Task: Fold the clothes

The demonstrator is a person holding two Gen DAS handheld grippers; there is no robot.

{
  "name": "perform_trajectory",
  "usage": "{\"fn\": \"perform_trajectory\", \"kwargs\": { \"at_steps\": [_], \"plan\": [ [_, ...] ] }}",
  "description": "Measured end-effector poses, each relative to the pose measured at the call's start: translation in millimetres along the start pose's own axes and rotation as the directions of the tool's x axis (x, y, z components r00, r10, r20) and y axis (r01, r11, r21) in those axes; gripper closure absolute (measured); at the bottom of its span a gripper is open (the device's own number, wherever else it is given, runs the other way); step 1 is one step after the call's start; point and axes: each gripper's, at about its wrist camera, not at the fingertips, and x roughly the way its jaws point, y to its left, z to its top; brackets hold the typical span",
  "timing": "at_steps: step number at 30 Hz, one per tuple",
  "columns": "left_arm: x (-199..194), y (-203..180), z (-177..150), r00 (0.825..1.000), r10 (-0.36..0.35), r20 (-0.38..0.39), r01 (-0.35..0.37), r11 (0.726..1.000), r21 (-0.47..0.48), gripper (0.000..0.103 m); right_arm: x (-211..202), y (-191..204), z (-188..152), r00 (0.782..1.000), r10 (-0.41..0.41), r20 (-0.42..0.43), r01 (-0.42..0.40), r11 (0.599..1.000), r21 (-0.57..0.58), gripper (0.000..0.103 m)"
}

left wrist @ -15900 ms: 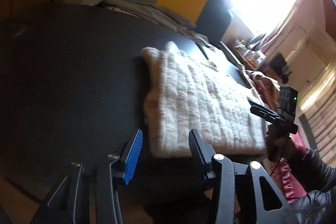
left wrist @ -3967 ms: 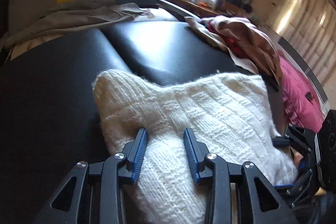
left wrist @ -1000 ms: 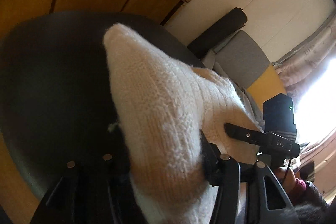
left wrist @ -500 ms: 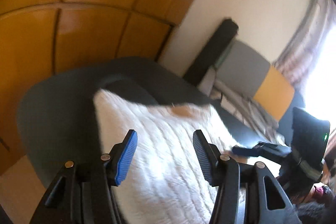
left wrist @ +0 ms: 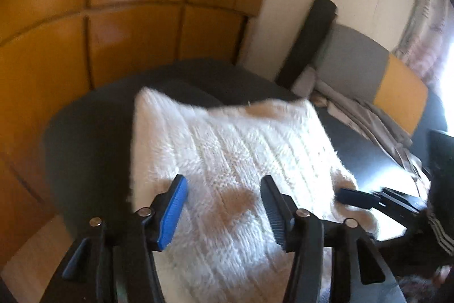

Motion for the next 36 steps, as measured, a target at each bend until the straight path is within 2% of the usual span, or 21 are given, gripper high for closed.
{"fn": "perform_trajectory", "kwargs": {
  "at_steps": [4, 7, 9, 10, 12, 14, 16, 17, 19, 21, 22, 23, 26, 28, 31, 32, 34, 36],
  "plan": [
    [-32.9, -30.4, -0.9, 1.0, 0.03, 0.009, -0.03, 1.0, -0.008, 0.044, -58.7, 7.2, -6.1, 0.991, -0.104, 0.08, 0.1, 0.994, 0.047, 0.03],
    [-57.7, -65.9, -13.4, 1.0, 0.017, -0.008, -0.017, 0.999, 0.038, 0.043, -105.5, 11.6, -29.7, 0.96, -0.244, 0.135, 0.23, 0.966, 0.115, 0.017],
    [-77.8, -94.9, -28.4, 1.0, -0.013, -0.025, 0.015, 0.997, 0.079, 0.043, -144.6, 11.3, -51.5, 0.924, -0.348, 0.158, 0.323, 0.932, 0.163, 0.005],
    [-85.0, -113.3, -36.5, 1.0, -0.011, -0.03, 0.014, 0.995, 0.1, 0.043, -161.3, 11.8, -63.5, 0.899, -0.404, 0.167, 0.374, 0.909, 0.186, 0.003],
    [-100.1, -146.0, -52.0, 0.998, -0.051, -0.024, 0.054, 0.99, 0.133, 0.043, -197.9, 12.3, -89.7, 0.826, -0.534, 0.18, 0.489, 0.838, 0.241, 0.0],
    [-115.2, -178.6, -67.5, 0.996, -0.092, -0.02, 0.094, 0.982, 0.166, 0.043, -239.3, 3.4, -119.2, 0.766, -0.62, 0.17, 0.555, 0.771, 0.311, 0.0],
    [-137.6, -214.0, -80.9, 0.988, -0.153, -0.012, 0.152, 0.965, 0.212, 0.043, -266.7, -9.6, -146.6, 0.727, -0.677, 0.117, 0.592, 0.704, 0.393, 0.0],
    [-148.7, -232.7, -85.5, 0.986, -0.166, -0.004, 0.162, 0.954, 0.253, 0.043, -283.3, -20.2, -166.6, 0.735, -0.674, 0.076, 0.579, 0.682, 0.446, 0.0],
    [-174.9, -276.2, -98.0, 0.983, -0.178, 0.05, 0.144, 0.908, 0.394, 0.046, -310.7, -32.3, -195.6, 0.747, -0.665, 0.031, 0.554, 0.647, 0.523, 0.0],
    [-199.2, -315.5, -111.0, 0.971, -0.215, 0.103, 0.129, 0.836, 0.534, 0.053, -336.6, -33.1, -225.7, 0.721, -0.693, 0.011, 0.568, 0.599, 0.565, 0.0],
    [-211.6, -333.4, -118.1, 0.965, -0.236, 0.11, 0.132, 0.807, 0.576, 0.055, -352.0, -29.9, -236.9, 0.676, -0.737, -0.011, 0.612, 0.553, 0.565, 0.0],
    [-223.4, -347.6, -121.4, 0.959, -0.265, 0.104, 0.158, 0.799, 0.58, 0.055, -367.5, -26.8, -248.0, 0.628, -0.778, -0.031, 0.653, 0.504, 0.565, 0.0],
    [-251.3, -384.4, -130.0, 0.938, -0.331, 0.102, 0.214, 0.786, 0.579, 0.055, -415.9, -17.4, -271.6, 0.505, -0.861, -0.06, 0.701, 0.369, 0.611, 0.0],
    [-260.5, -413.0, -139.5, 0.921, -0.388, 0.034, 0.299, 0.76, 0.577, 0.055, -447.9, -11.2, -287.4, 0.42, -0.904, -0.083, 0.719, 0.276, 0.638, 0.0],
    [-265.9, -451.8, -156.3, 0.897, -0.437, -0.074, 0.396, 0.716, 0.575, 0.054, -485.4, -8.5, -312.7, 0.419, -0.902, -0.099, 0.66, 0.228, 0.716, 0.0],
    [-267.7, -466.1, -164.1, 0.89, -0.442, -0.112, 0.421, 0.704, 0.571, 0.055, -497.8, -5.0, -323.4, 0.411, -0.905, -0.107, 0.651, 0.21, 0.729, 0.0],
    [-278.5, -495.5, -179.9, 0.872, -0.466, -0.148, 0.457, 0.671, 0.584, 0.055, -522.1, -2.4, -342.6, 0.346, -0.926, -0.153, 0.668, 0.128, 0.733, 0.0],
    [-297.0, -526.7, -200.6, 0.865, -0.485, -0.126, 0.436, 0.603, 0.668, 0.055, -543.1, -4.9, -349.7, 0.235, -0.939, -0.253, 0.708, -0.014, 0.706, 0.0]
  ]
}}
